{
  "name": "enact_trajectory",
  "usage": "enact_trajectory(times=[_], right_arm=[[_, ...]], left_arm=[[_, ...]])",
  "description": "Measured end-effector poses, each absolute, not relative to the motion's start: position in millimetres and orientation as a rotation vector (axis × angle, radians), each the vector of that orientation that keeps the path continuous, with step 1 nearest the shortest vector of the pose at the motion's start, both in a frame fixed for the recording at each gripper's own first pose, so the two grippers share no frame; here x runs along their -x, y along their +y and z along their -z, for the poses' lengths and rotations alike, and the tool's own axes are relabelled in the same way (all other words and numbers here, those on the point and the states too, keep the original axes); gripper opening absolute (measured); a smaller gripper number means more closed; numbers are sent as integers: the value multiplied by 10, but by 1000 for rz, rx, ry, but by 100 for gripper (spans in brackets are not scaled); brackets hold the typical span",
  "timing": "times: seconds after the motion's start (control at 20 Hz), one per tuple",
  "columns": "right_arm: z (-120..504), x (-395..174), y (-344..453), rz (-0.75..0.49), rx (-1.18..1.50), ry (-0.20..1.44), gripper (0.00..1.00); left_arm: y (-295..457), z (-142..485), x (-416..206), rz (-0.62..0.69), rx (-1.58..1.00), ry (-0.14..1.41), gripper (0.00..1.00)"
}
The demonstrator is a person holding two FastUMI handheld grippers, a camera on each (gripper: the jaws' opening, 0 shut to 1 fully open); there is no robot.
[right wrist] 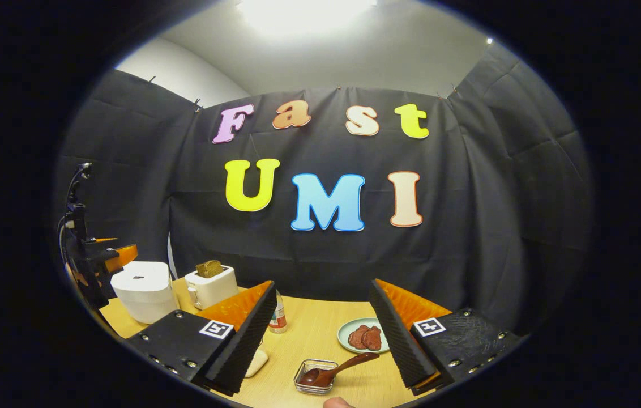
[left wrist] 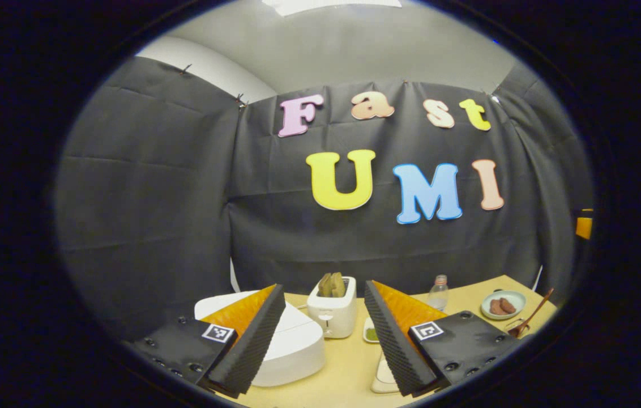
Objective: Close the left gripper, press the button to open the rice cooker; take a wooden spoon from the chopstick holder with the right hand, scoop a spoonful of rice and pour it into the rice cooker, then put the wooden spoon back into the chopstick holder.
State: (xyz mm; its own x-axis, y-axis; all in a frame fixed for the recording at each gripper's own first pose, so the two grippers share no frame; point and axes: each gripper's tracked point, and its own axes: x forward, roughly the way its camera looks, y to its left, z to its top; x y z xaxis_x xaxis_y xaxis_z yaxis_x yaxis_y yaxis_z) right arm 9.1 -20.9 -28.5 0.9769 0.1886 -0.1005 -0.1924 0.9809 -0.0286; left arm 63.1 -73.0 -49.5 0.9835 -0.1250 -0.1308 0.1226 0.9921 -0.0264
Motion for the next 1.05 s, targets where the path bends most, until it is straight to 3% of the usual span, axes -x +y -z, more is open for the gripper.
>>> enact_trajectory(times=[0.4,1.05], right_arm=[[339,319,-64,-125,8,98,99],[201,554,-18,-49,18,62,99]], left_arm=[[-712,-10,82,210,20,43,95],[-384,-10,233,226,63,29,95]])
